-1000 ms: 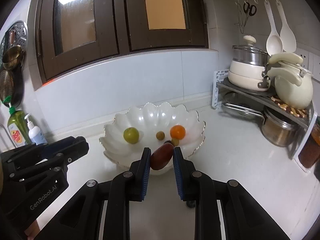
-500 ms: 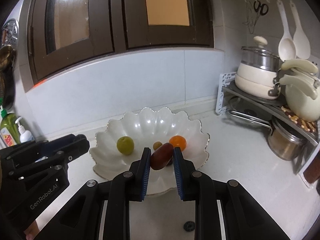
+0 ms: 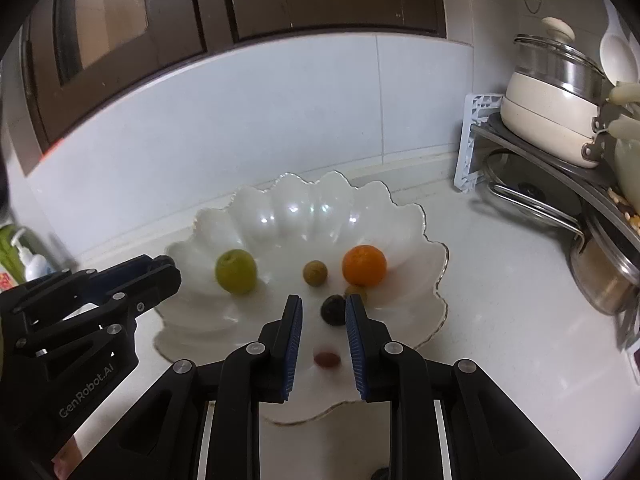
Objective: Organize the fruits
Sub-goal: 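Open both grippers to drop the blueberry and date into the bowl, then move both grippers back toward the remaining blueberry and dark plum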
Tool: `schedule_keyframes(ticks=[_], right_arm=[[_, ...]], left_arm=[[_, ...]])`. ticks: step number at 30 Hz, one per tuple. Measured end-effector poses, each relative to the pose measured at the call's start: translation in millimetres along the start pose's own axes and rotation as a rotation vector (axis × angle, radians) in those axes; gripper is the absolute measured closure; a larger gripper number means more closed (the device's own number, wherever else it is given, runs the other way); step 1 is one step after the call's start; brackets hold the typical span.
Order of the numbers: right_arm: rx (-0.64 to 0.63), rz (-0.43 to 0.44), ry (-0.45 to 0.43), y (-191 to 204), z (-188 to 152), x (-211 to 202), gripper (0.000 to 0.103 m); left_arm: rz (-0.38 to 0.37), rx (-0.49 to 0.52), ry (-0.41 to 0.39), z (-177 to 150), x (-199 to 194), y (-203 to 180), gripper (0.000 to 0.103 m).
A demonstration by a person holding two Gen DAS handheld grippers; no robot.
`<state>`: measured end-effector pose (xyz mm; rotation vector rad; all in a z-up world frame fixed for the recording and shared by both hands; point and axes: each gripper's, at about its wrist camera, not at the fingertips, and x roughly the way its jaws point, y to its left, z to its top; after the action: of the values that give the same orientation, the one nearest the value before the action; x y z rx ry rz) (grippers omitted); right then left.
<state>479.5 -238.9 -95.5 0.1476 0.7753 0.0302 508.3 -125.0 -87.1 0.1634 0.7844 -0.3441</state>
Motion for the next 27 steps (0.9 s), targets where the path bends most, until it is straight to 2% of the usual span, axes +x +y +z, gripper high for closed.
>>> schedule_keyframes(ticks=[5, 6, 8, 13, 17, 20, 27], right_arm=[[0.01, -0.005, 0.04, -5, 2, 14, 0.078], [0.015, -0.011, 0.045, -7, 1, 16, 0.078], [0.017, -0.022, 0.054, -9, 1, 17, 0.078], [0.013, -0.026, 0.067, -13, -2, 18, 0.077], [0.016, -0.033, 0.049, -15, -3, 8, 0.077], [0.014, -0.04, 0.033, -15, -5, -1, 0.075], [0.016, -0.054, -0.022, -17, -10, -35, 0.059]], left_arm=[[-0.019, -0.002, 0.06, 1, 20, 0, 0.078], [-0.014, 0.0, 0.073, 1, 24, -1, 0.073], [-0.012, 0.003, 0.078, 1, 26, -1, 0.046], [-0.011, 0.001, 0.073, 0, 21, 0, 0.045], [0.01, 0.005, 0.055, -4, 10, 1, 0.036], [0.022, 0.006, 0.033, -7, -3, 3, 0.033], [0.022, 0.0, -0.028, -10, -36, 3, 0.028]])
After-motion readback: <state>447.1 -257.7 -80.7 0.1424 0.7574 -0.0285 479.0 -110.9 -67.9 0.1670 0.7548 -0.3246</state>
